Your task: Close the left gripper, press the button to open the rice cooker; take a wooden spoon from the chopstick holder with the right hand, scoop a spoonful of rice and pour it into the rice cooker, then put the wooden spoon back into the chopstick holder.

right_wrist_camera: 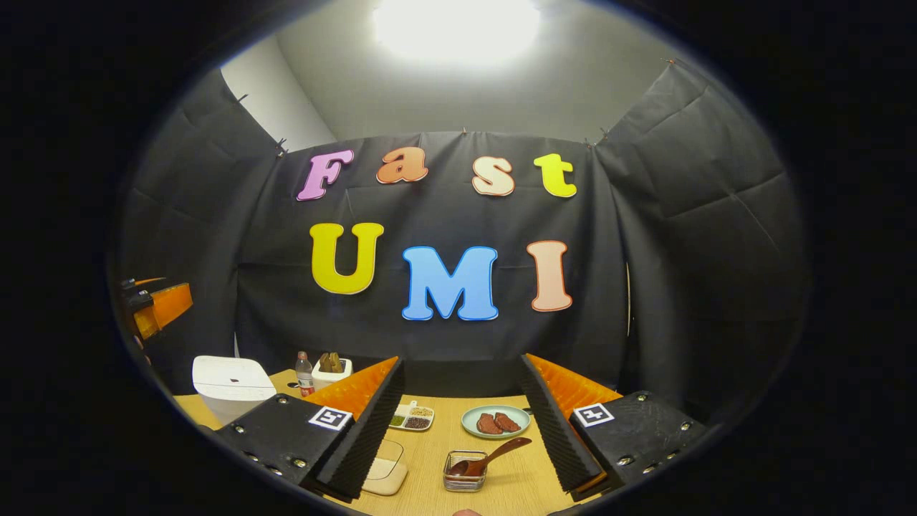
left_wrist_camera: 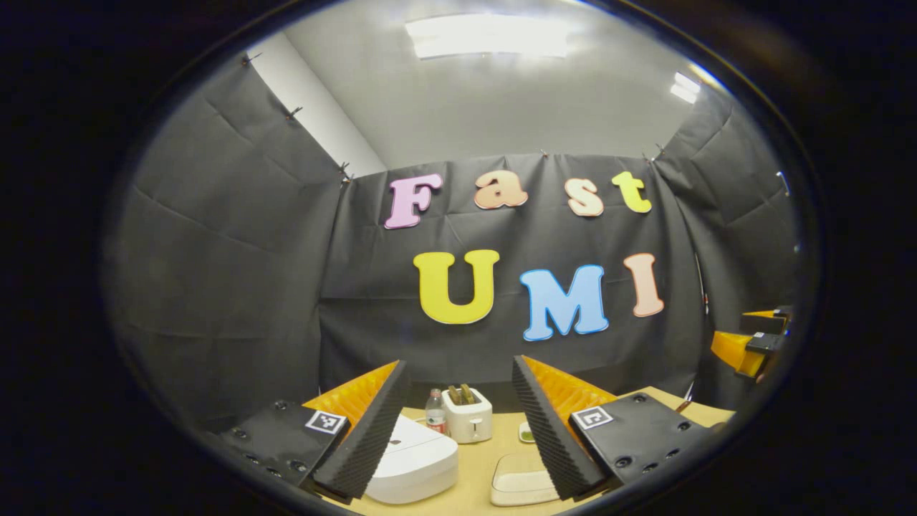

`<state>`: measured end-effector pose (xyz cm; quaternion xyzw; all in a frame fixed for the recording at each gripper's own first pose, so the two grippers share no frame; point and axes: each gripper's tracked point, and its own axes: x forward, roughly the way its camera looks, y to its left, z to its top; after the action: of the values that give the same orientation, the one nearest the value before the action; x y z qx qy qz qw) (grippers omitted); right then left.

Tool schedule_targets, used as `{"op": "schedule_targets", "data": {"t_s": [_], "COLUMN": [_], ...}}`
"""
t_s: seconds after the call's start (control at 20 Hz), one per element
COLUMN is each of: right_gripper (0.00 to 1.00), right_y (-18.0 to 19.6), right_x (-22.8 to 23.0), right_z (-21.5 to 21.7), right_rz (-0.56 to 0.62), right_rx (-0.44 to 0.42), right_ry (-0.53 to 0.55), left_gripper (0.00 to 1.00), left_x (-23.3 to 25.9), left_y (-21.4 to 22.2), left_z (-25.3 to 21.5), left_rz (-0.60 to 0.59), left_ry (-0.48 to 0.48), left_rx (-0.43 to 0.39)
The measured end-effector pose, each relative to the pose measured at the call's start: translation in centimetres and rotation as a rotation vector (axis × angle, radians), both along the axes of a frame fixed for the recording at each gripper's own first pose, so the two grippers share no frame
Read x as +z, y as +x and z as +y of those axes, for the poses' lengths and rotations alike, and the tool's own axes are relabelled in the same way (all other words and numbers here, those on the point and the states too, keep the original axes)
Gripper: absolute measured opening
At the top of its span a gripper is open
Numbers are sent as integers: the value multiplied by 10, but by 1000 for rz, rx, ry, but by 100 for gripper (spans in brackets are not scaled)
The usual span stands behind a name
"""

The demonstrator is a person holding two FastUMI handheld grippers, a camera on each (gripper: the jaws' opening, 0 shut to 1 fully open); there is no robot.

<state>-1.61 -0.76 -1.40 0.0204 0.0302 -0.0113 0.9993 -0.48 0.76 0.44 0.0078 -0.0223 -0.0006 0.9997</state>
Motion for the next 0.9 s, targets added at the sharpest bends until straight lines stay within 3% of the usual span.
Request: {"op": "schedule_targets", "data": {"t_s": [0.1, 0.25, 0.45, 0.55, 0.75, 0.9], "right_gripper": [97, 97, 97, 97, 97, 96], "right_y": [-1, -1, 0, 1, 0, -1], "right_x": [-3, -5, 0, 0, 3, 2], "right_z": [0, 3, 10, 15, 25, 33], "right_rz": [9, 18, 6, 4, -9, -2], "right_rx": [-2, 1, 5, 6, 3, -2], "right_ry": [2, 8, -4, 0, 0, 5], "left_gripper": [90, 64, 40, 22, 9, 9], "left_x": [2, 3, 0, -4, -5, -12], "left_y": [-1, -1, 4, 5, 12, 23], "left_z": [0, 4, 14, 23, 45, 64], "left_rz": [-4, -15, -14, -4, 0, 20], "left_ry": [0, 12, 9, 2, -3, -13], "left_rx": [-7, -6, 2, 16, 44, 56]}}
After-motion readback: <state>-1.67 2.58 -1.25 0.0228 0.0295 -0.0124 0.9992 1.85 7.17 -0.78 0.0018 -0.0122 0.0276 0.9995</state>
